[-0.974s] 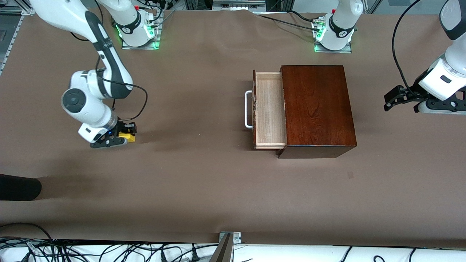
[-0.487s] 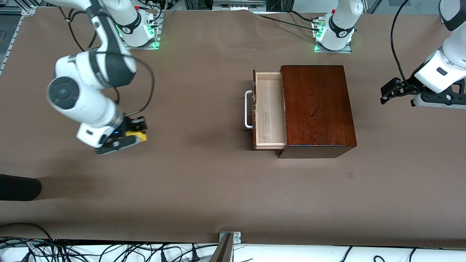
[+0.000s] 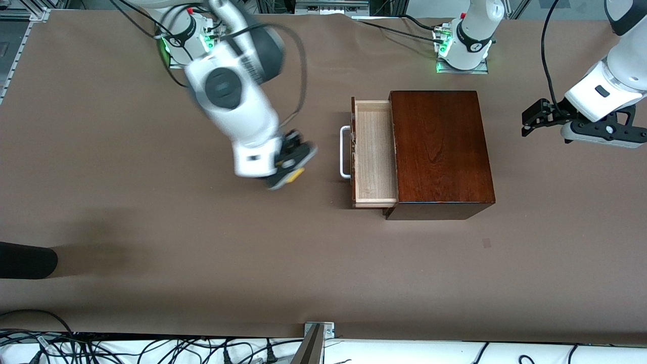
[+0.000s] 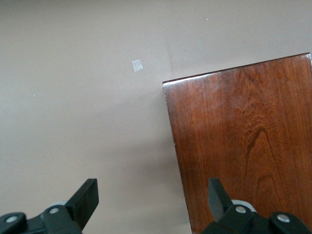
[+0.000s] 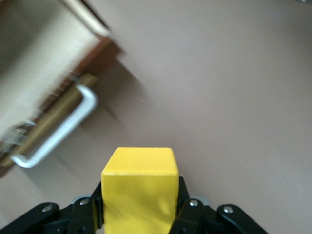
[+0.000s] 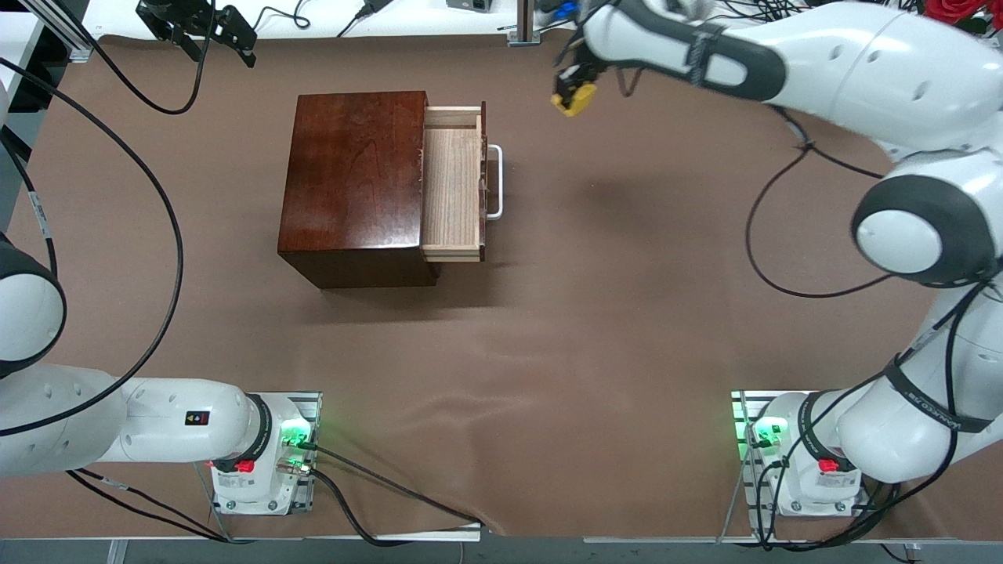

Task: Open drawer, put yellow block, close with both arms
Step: 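Carry the yellow cube with the right gripper over the open drawer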

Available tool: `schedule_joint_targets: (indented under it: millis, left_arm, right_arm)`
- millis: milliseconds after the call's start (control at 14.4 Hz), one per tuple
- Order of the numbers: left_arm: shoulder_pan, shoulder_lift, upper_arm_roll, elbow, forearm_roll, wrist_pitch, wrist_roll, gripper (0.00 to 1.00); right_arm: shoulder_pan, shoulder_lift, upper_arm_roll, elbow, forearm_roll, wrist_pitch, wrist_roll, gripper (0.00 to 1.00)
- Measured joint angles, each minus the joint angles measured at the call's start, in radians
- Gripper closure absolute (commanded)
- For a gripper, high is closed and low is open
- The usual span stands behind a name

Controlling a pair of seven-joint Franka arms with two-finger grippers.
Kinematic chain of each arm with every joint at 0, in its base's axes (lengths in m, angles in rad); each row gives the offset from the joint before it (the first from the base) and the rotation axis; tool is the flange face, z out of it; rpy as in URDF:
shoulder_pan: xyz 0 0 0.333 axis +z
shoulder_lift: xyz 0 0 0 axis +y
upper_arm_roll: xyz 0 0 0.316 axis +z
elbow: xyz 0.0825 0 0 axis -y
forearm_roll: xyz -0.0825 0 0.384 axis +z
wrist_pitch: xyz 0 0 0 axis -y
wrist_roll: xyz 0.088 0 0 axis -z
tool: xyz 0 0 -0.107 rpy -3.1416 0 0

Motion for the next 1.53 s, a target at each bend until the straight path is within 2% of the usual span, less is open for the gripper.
schedule_joint_targets:
  millis: [209, 557, 835, 1114, 1531]
  left_arm:
    - [0.000, 0.000, -0.004, 0.003, 0.000, -0.001, 0.003, 0.00]
    - [0.000, 0.001, -0.024, 0.026, 0.000, -0.005, 0.003, 0.00]
    - [0.000, 0.002, -0.024, 0.026, 0.000, -0.006, 0.003, 0.00]
    - [0.000, 0.002, -0.024, 0.027, 0.000, -0.006, 0.003, 0.00]
    - [0.000, 0.002, -0.024, 0.028, 0.000, -0.006, 0.003, 0.00]
  right_arm:
    - [0.145, 0.061, 0.001, 0.086, -0.022, 0.004, -0.014, 1.00]
    - [0.307, 0.090, -0.002, 0.118, -0.096, 0.041, -0.024, 1.00]
    - [0.347, 0.147, -0.002, 0.119, -0.203, 0.044, -0.108, 1.00]
    - [0.383, 0.212, -0.004, 0.120, -0.243, 0.062, -0.130, 1.00]
    - [0.388, 0.217, -0.013, 0.127, -0.275, 0.062, -0.212, 1.00]
